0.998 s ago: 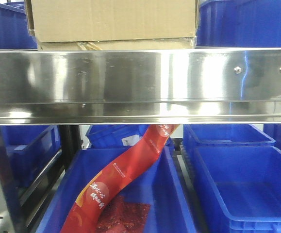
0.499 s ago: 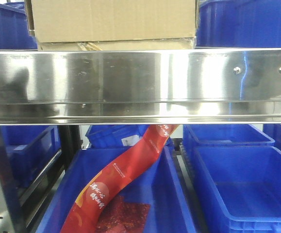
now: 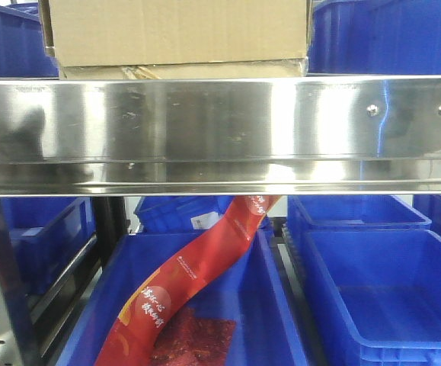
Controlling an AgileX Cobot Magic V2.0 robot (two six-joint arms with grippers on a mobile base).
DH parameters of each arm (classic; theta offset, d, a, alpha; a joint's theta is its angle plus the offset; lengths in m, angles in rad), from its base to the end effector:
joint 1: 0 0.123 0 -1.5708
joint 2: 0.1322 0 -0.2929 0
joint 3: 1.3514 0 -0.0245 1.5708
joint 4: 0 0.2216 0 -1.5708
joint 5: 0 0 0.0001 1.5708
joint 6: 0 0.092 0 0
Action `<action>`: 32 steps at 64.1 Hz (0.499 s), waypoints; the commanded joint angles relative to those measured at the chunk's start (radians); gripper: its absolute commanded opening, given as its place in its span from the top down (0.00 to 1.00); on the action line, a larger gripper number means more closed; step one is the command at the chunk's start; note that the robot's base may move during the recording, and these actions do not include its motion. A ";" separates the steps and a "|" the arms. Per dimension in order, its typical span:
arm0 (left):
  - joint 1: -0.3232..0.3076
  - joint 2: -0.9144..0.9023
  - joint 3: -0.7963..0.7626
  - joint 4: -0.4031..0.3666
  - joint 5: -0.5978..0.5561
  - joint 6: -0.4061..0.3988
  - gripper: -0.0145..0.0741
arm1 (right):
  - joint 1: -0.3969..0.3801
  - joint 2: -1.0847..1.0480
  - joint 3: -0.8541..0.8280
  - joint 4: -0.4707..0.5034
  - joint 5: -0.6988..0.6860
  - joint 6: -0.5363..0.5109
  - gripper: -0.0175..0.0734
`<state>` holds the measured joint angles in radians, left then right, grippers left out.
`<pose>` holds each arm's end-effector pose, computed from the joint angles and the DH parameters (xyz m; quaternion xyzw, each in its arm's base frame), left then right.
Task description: Stack two boxes on right shelf middle
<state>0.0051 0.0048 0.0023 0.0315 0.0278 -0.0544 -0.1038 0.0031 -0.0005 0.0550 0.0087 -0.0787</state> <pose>0.0207 0.0002 0.2099 -0.0100 0.6883 -0.0062 0.7253 0.0202 -0.0021 0.2125 0.0270 0.6792 -0.0466 0.7319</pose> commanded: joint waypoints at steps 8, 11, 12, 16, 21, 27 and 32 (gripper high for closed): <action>-0.003 -0.005 -0.002 -0.006 -0.018 0.000 0.96 | 0.001 -0.003 0.001 0.002 -0.017 -0.002 0.99; -0.003 -0.005 -0.002 -0.006 -0.018 0.000 0.96 | 0.001 -0.003 0.001 0.002 -0.017 -0.002 0.99; -0.003 -0.005 -0.002 -0.006 -0.018 0.000 0.96 | 0.001 -0.003 0.001 0.002 -0.017 -0.002 0.99; -0.003 -0.005 -0.002 -0.006 -0.018 0.000 0.96 | 0.001 -0.003 0.001 0.002 -0.017 -0.002 0.99; -0.003 -0.005 -0.002 -0.006 -0.018 0.000 0.96 | 0.001 -0.003 0.001 0.002 -0.017 -0.002 0.99; -0.003 -0.005 -0.002 -0.006 -0.018 0.000 0.96 | 0.001 -0.003 0.001 0.002 -0.017 -0.002 0.99; -0.003 -0.005 -0.002 -0.006 -0.018 0.000 0.96 | 0.001 -0.003 0.001 0.002 -0.017 -0.002 0.99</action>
